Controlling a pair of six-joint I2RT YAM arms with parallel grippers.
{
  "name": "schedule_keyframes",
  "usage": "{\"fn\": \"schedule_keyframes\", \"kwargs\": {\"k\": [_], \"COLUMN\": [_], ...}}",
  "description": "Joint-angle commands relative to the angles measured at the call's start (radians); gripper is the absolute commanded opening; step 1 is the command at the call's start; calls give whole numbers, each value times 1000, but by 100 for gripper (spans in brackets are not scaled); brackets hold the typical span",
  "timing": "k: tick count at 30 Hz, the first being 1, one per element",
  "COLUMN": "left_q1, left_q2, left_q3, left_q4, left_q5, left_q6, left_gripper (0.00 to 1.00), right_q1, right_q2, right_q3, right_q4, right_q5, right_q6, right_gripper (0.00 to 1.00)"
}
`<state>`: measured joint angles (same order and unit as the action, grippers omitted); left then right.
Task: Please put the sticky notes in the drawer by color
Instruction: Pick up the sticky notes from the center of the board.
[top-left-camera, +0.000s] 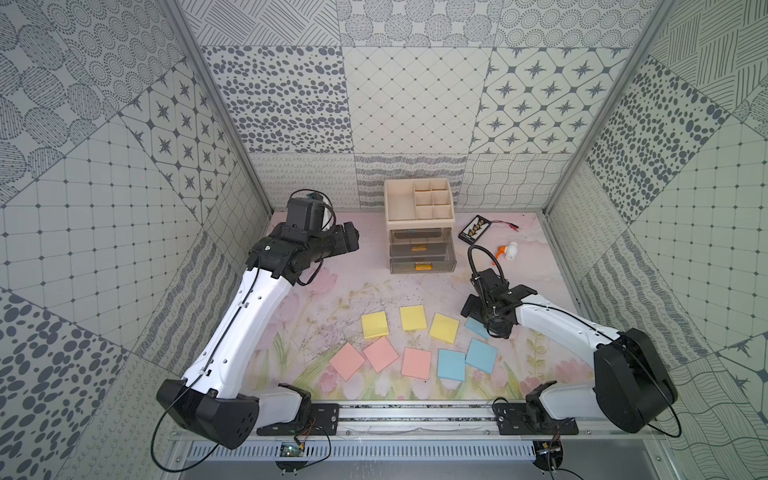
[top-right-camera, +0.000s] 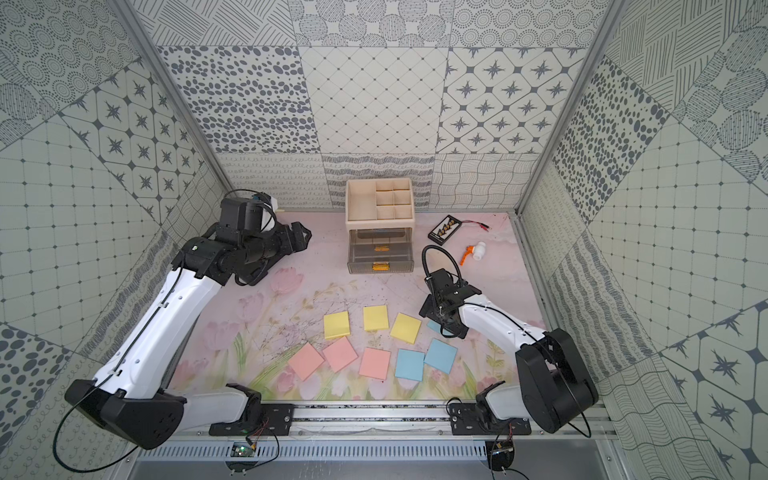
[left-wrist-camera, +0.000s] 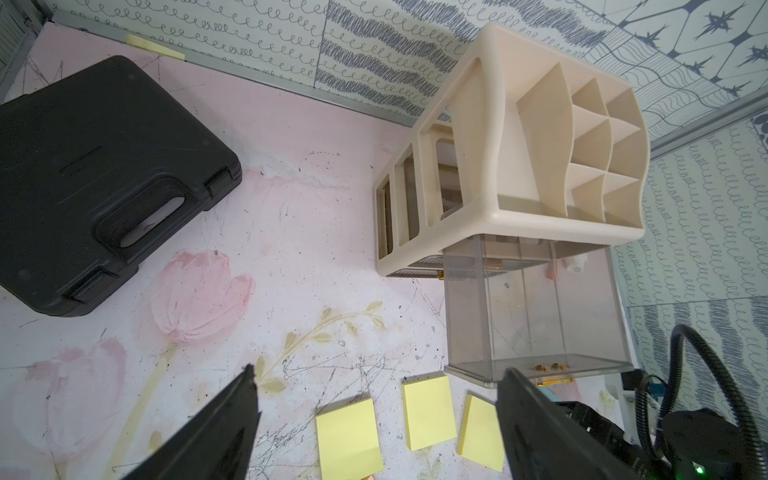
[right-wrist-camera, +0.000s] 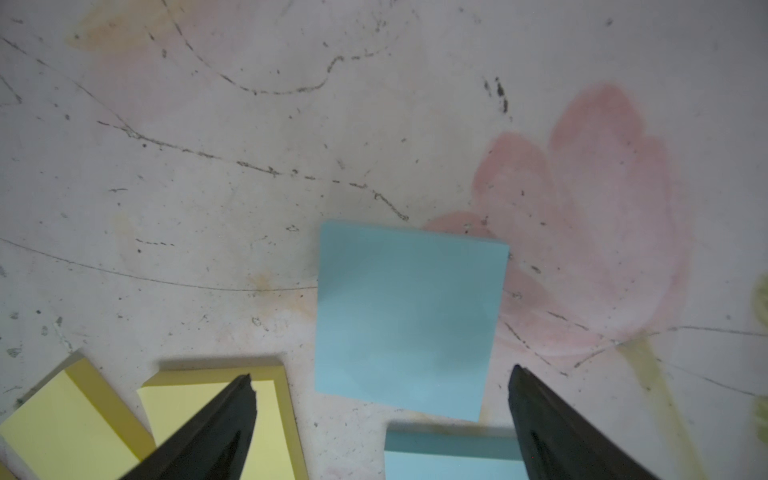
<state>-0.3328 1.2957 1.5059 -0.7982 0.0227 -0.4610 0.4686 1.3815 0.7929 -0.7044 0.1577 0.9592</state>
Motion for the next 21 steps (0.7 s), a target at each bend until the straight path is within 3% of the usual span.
{"fn": "schedule_keyframes", "kwargs": {"k": [1, 21], "left_q1": [11, 11], "left_q2": [-8, -8], "left_q3": [-6, -20], "left_q4": [-10, -6], "left_q5": [0, 10], "left_q6": [28, 30], "left_gripper": [92, 91], "right_q1": [-7, -56], "right_q2": [10, 115], "right_q3": [-6, -27], "right_q4": [-9, 65], "right_q5": [5, 30], "right_q6": [27, 11], "right_gripper": [99, 99]}}
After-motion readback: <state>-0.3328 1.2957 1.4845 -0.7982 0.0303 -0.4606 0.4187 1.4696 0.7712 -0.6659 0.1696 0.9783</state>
